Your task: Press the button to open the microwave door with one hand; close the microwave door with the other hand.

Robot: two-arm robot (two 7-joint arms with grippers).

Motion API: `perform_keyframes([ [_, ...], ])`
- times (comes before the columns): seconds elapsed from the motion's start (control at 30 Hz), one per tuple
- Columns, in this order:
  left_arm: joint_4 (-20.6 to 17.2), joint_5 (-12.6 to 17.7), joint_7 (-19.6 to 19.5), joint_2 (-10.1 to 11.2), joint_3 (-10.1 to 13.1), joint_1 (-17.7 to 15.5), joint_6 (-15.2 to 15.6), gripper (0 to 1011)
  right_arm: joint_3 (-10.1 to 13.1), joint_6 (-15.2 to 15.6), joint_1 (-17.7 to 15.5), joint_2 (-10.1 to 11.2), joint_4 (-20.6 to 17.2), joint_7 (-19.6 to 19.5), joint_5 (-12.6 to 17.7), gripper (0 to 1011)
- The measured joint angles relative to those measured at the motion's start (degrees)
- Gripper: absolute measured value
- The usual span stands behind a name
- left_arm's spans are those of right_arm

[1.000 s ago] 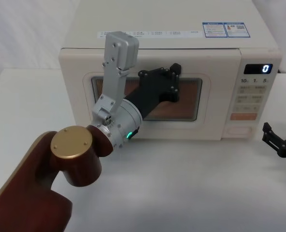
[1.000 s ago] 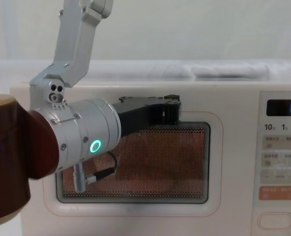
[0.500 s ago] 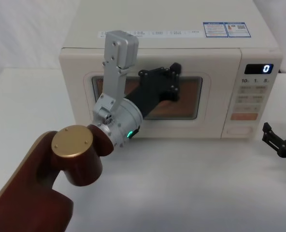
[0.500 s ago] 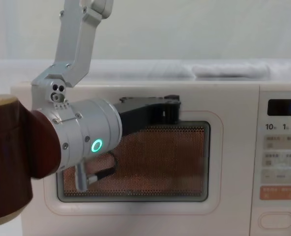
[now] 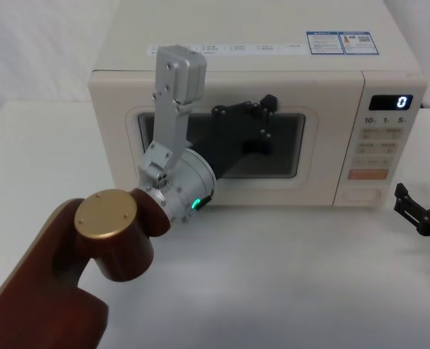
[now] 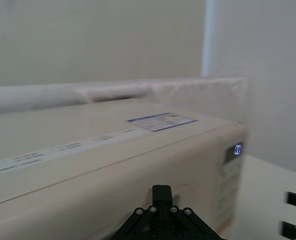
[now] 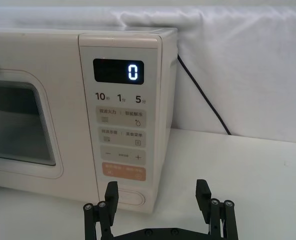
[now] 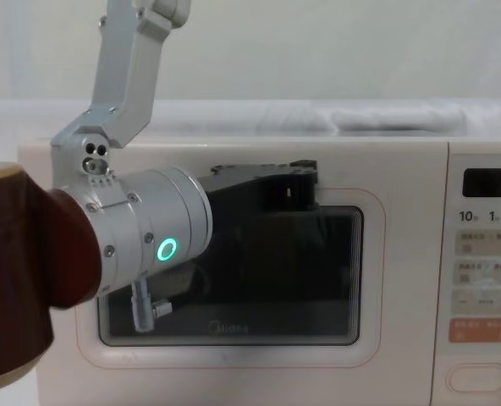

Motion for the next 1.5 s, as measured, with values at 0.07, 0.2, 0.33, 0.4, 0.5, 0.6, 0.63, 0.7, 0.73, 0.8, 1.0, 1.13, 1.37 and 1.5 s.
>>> perform_keyframes([
  [0.07,-0.5,-0.5,-0.9,0.5,0.2,0.3,-0.3,0,0.0,0.0,0.0,0.0,0.0,0.0,0.0,1002],
  [0.2,-2.1,-1.6,-2.4,1.6,0.9,1.2,-1.0,0,0.0,0.0,0.0,0.0,0.0,0.0,0.0,1002],
  [0.33,-3.9,-2.2,-2.8,2.7,1.7,2.3,-1.3,0,0.0,0.0,0.0,0.0,0.0,0.0,0.0,1002],
  [0.4,-5.1,-2.4,-2.8,3.3,2.0,2.9,-1.3,0,0.0,0.0,0.0,0.0,0.0,0.0,0.0,1002],
  [0.5,-6.7,-2.4,-2.4,4.3,2.1,4.1,-1.3,0,0.0,0.0,0.0,0.0,0.0,0.0,0.0,1002],
  [0.6,-8.0,-2.4,-1.8,4.9,2.1,5.2,-1.2,0,0.0,0.0,0.0,0.0,0.0,0.0,0.0,1002],
  [0.63,-8.7,-2.1,-1.2,5.4,1.9,6.1,-1.2,0,0.0,0.0,0.0,0.0,0.0,0.0,0.0,1002],
  [0.7,-9.8,-1.4,0.0,6.3,1.3,7.6,-1.3,0,0.0,0.0,0.0,0.0,0.0,0.0,0.0,1002],
  [0.73,-10.1,-1.0,0.4,6.5,1.1,8.1,-1.3,0,0.0,0.0,0.0,0.0,0.0,0.0,0.0,1002],
  [0.8,-11.1,0.0,1.8,7.3,0.1,9.6,-1.4,0,0.0,0.0,0.0,0.0,0.0,0.0,0.0,1002],
  [1.0,-13.8,2.6,4.1,9.1,-2.8,13.4,-2.0,0,0.0,0.0,0.0,0.0,0.0,0.0,0.0,1002],
  [1.13,-15.7,3.7,4.8,10.2,-5.0,15.8,-2.5,0,0.0,0.0,0.0,0.0,0.0,0.0,0.0,1002],
  [1.37,-19.3,4.8,7.5,11.2,-10.1,21.3,-3.1,0,0.0,0.0,0.0,0.0,0.0,0.0,0.0,1002],
  [1.5,-20.9,5.5,10.0,10.7,-13.5,24.4,-3.9,0,0.0,0.0,0.0,0.0,0.0,0.0,0.0,1002],
])
